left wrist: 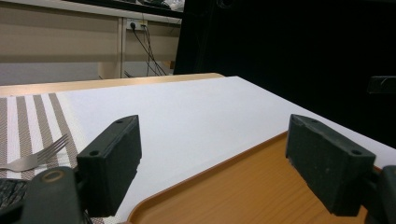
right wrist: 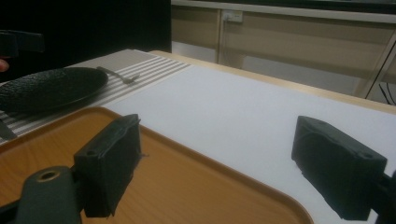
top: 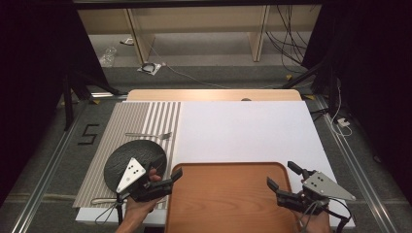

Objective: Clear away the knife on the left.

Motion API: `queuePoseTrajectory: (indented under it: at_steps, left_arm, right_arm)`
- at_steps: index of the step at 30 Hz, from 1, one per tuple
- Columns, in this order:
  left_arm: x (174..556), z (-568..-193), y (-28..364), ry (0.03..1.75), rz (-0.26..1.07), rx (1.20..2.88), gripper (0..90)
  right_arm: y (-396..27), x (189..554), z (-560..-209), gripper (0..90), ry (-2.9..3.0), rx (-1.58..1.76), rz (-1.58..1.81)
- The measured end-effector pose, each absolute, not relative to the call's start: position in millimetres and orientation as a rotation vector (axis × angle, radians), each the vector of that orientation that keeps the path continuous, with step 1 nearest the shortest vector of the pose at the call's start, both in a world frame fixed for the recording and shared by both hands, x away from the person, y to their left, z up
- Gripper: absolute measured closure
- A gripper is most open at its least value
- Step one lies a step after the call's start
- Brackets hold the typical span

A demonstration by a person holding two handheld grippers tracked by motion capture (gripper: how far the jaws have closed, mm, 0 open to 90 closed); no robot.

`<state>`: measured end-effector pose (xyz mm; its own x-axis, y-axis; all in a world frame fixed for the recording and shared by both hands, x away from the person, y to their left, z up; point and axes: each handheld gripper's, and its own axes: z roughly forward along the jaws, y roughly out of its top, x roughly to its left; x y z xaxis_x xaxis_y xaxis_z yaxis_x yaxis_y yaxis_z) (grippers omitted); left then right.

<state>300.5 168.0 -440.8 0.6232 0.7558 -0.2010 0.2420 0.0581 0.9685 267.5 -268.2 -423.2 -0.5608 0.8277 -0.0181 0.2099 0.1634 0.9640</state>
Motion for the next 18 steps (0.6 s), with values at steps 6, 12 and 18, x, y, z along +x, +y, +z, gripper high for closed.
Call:
queuePoseTrajectory:
  at_steps: [6, 12, 18]
  left_arm:
    - [301, -441, 168, 0.879, 0.479, 1.506, 18.6]
    - [300, -440, 170, 0.882, 0.482, 1.509, 18.6]
    - [298, -434, 183, 0.906, 0.516, 1.506, 18.7]
  right_arm:
    - [-268, 267, -423, 16.8, 1.885, 0.978, 1.413]
    - [-268, 267, -423, 16.8, 1.876, 0.977, 1.42]
    - [-266, 267, -423, 16.8, 1.883, 0.976, 1.407]
